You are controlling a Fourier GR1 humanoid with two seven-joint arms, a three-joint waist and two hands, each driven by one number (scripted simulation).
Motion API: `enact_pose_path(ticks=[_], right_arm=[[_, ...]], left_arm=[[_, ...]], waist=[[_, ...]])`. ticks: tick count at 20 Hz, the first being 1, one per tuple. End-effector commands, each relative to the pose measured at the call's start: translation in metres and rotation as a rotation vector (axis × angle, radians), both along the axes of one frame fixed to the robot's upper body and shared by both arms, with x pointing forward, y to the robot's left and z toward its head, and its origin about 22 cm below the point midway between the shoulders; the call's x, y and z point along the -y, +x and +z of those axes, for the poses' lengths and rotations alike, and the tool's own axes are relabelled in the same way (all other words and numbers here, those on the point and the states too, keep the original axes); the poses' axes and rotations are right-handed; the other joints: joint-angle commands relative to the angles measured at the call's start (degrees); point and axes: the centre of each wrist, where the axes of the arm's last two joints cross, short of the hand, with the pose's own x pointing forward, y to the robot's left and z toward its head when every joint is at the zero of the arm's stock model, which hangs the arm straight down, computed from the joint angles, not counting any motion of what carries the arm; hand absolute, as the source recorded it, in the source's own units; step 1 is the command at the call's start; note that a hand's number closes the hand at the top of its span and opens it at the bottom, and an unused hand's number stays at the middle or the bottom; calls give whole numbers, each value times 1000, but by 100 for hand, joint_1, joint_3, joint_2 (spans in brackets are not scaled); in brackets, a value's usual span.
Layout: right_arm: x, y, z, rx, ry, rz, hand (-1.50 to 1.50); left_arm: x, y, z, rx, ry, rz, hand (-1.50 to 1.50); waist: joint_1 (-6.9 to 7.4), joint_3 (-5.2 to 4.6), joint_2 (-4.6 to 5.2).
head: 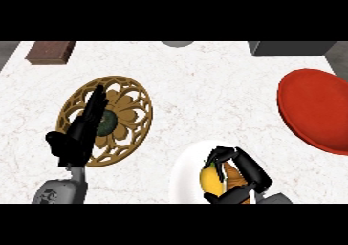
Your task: Pick the lemon from the plate and place it in the bowl
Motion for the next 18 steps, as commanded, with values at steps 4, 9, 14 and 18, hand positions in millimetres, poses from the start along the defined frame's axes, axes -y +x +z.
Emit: enact_pose_path(ticks=[4, 9, 14, 18], right_arm=[[72, -62, 59, 98, -159, -28, 150], [89, -88, 114, 294, -57, -84, 150], [100, -109, 178, 477, -89, -192, 150], [95, -127, 230, 510, -156, -261, 150]], left_arm=[[-18, -2, 11, 0, -1, 24, 0], [-1, -3, 7, 1, -9, 23, 0], [-15, 6, 14, 6, 0, 30, 0], [1, 10, 2, 18, 15, 16, 0]], waist=[[-104, 8, -3], [-124, 11, 4], [-107, 9, 14], [-35, 5, 45]])
